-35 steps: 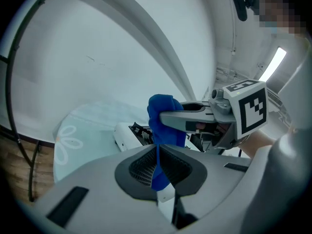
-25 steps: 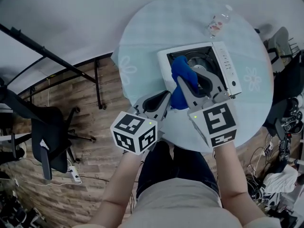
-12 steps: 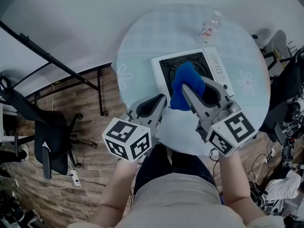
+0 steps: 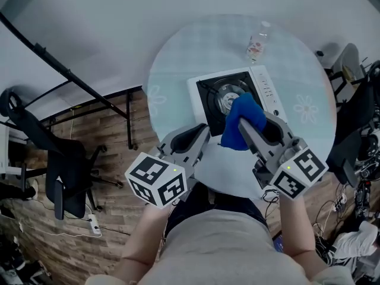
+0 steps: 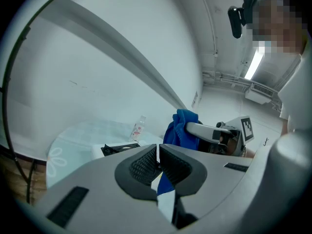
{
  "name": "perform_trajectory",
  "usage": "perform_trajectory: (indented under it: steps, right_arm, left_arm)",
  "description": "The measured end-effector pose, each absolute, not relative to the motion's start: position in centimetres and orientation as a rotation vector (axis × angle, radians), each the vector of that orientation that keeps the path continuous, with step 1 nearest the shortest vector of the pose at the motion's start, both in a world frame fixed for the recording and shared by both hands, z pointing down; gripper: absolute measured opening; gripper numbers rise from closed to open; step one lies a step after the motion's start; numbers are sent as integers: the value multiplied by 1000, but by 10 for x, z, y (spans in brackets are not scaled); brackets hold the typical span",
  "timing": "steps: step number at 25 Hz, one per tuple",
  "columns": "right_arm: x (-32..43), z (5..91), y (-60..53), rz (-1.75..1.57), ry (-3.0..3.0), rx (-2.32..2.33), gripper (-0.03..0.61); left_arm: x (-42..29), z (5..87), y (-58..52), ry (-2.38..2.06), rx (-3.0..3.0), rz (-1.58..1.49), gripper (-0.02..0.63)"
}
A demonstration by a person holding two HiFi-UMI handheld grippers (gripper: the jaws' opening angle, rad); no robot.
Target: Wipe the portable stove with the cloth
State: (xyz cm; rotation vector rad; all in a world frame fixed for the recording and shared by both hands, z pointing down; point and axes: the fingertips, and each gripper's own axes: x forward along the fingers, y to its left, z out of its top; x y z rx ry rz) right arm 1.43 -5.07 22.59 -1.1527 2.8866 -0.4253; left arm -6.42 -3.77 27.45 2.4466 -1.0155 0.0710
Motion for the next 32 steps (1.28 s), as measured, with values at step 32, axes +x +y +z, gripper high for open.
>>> perform_trajectory:
  steps: [32]
  right_arm:
    - [59,238,-31,-519,2889,-1133,98]
  left_arm:
    - [-20,286,-36,-966,2463,139,32]
